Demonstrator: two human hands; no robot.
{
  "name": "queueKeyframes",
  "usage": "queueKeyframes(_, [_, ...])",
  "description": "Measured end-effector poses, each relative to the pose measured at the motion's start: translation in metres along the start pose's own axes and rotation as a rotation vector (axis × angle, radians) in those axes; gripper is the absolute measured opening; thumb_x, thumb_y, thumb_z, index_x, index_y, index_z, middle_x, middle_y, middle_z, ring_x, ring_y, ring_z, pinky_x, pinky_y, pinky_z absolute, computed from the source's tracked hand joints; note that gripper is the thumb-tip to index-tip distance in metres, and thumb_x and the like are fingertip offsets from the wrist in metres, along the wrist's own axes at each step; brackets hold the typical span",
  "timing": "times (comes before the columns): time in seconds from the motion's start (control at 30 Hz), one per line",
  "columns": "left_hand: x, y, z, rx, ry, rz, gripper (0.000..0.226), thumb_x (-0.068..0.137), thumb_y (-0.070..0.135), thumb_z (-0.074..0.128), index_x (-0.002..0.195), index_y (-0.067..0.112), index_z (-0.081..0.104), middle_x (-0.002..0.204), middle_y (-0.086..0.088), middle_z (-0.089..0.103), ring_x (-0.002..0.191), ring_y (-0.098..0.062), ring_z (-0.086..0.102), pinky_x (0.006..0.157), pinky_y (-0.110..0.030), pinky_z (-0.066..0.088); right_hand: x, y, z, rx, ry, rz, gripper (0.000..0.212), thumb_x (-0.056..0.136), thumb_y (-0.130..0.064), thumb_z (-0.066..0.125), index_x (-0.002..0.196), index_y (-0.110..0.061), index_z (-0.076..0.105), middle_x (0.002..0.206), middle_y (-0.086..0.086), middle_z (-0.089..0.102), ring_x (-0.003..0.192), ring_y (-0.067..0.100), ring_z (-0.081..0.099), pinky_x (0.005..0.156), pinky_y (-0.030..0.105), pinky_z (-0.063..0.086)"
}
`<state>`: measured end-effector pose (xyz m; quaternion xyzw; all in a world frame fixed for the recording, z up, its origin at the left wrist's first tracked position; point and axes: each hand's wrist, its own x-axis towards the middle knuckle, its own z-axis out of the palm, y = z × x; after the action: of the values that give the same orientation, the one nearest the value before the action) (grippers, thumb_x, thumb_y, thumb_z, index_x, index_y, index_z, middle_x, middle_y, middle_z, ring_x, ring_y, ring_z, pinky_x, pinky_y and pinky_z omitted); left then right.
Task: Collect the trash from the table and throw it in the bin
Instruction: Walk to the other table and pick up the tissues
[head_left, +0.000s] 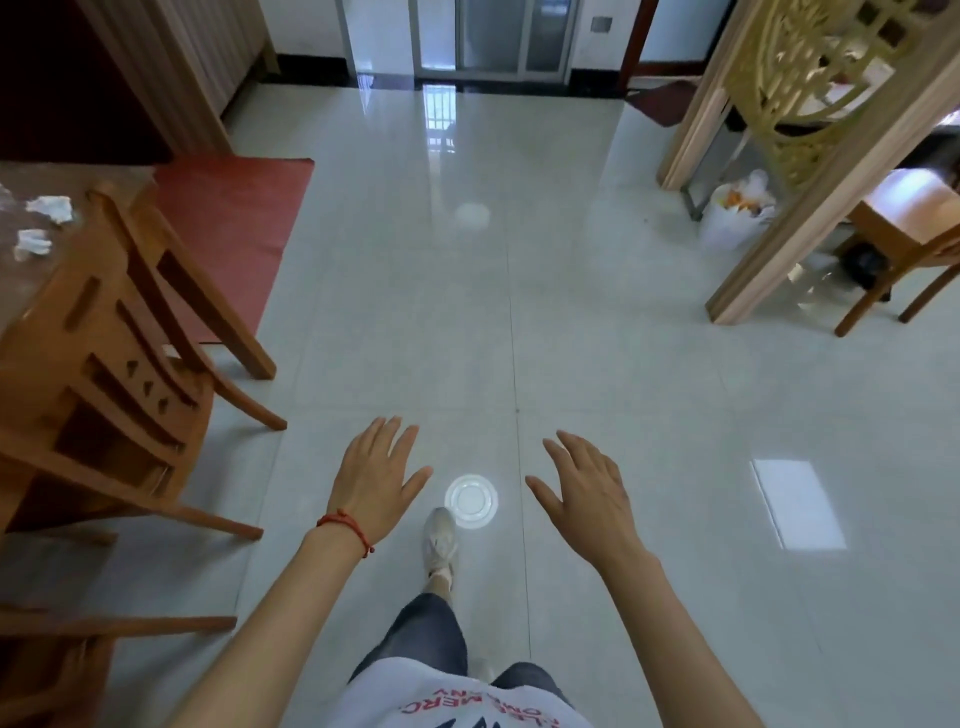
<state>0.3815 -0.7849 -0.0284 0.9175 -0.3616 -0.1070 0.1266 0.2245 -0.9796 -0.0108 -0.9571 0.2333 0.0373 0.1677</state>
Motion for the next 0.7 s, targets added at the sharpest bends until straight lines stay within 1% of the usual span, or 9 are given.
queueKeyframes(0.23, [0.140, -0.025, -0.016, -0.021, -0.011, 0.017, 0.058, 0.092, 0.039, 0.044, 0.139, 0.009, 0.028, 0.150, -0.017, 0.027, 0.140, -0.030, 0.019, 0.115, -0.041, 0.017, 0.143, 0.010, -0.022, 0.015, 0.004, 0.029, 0.055, 0.094, -0.047, 0.036, 0.140, -0.018, 0.030, 0.152, 0.004, 0.027, 0.140, 0.020, 0.021, 0.113, 0.035, 0.014])
queueKeyframes(0.47, [0.270, -0.050, -0.044, -0.030, -0.012, 0.042, 0.058, 0.092, 0.039, 0.042, 0.140, 0.010, 0.027, 0.151, -0.016, 0.025, 0.141, -0.029, 0.018, 0.115, -0.040, 0.017, 0.275, 0.007, -0.055, 0.030, 0.042, 0.050, 0.055, 0.094, -0.047, 0.037, 0.140, -0.018, 0.032, 0.151, 0.005, 0.029, 0.139, 0.020, 0.023, 0.113, 0.035, 0.016])
queueKeyframes(0.57, [0.318, -0.057, -0.049, -0.042, -0.029, 0.036, 0.057, 0.092, 0.037, 0.044, 0.139, 0.009, 0.028, 0.150, -0.017, 0.026, 0.140, -0.029, 0.019, 0.116, -0.041, 0.017, 0.323, 0.012, -0.065, 0.077, 0.053, 0.089, 0.055, 0.093, -0.046, 0.040, 0.139, -0.016, 0.034, 0.150, 0.006, 0.031, 0.139, 0.021, 0.025, 0.113, 0.037, 0.018])
queueKeyframes(0.63, [0.328, -0.058, -0.051, -0.032, -0.032, 0.036, 0.057, 0.092, 0.037, 0.044, 0.139, 0.009, 0.028, 0.150, -0.016, 0.027, 0.140, -0.030, 0.020, 0.115, -0.041, 0.018, 0.334, 0.012, -0.068, 0.075, 0.067, 0.084, 0.055, 0.093, -0.046, 0.040, 0.139, -0.016, 0.034, 0.150, 0.006, 0.031, 0.139, 0.021, 0.025, 0.113, 0.037, 0.018])
queueKeyframes(0.7, [0.360, -0.063, -0.050, -0.038, -0.034, 0.029, 0.057, 0.092, 0.037, 0.045, 0.139, 0.009, 0.029, 0.149, -0.017, 0.028, 0.140, -0.030, 0.021, 0.115, -0.041, 0.019, 0.369, 0.019, -0.072, 0.079, 0.050, 0.084, 0.055, 0.094, -0.046, 0.040, 0.139, -0.016, 0.034, 0.150, 0.006, 0.031, 0.139, 0.021, 0.025, 0.113, 0.036, 0.018])
